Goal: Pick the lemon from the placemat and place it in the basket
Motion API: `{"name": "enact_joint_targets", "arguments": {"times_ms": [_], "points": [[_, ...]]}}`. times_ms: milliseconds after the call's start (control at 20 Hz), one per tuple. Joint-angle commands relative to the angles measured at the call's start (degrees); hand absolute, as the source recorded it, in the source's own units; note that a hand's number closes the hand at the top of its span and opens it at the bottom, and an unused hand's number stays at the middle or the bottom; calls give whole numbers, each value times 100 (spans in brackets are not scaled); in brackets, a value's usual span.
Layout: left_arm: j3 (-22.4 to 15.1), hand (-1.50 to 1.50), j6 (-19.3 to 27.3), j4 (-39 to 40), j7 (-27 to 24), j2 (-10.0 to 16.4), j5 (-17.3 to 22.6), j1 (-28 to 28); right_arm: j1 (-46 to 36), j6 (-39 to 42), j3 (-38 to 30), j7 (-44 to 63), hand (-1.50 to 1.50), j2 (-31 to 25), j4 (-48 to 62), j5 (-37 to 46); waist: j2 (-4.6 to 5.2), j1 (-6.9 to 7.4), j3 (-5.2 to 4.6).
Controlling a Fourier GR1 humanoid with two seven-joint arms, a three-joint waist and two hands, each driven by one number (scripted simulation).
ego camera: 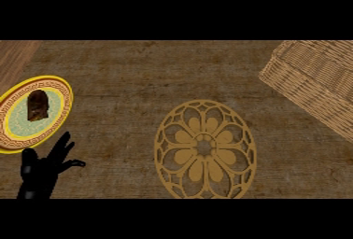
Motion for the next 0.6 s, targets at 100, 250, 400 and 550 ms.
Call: {"name": "enact_joint_targets", "arguments": {"times_ms": [100,250,400,550], "points": [[-303,0,25,387,203,-379,-82,-72,590,-478,-291,-738,150,187,-83,-556,42,-83,-92],[-260,0,-70,473,195,-356,-32,-167,572,-514,-436,-1057,150,24,258,-733,72,-26,-91],[-197,0,-68,237,182,-386,37,9,869,-519,-168,-105,150,-406,690,158,57,-56,-100],[-234,0,-8,359,331,-409,-77,-248,707,154,25,-271,150,-498,754,121,45,-80,-98]]}}
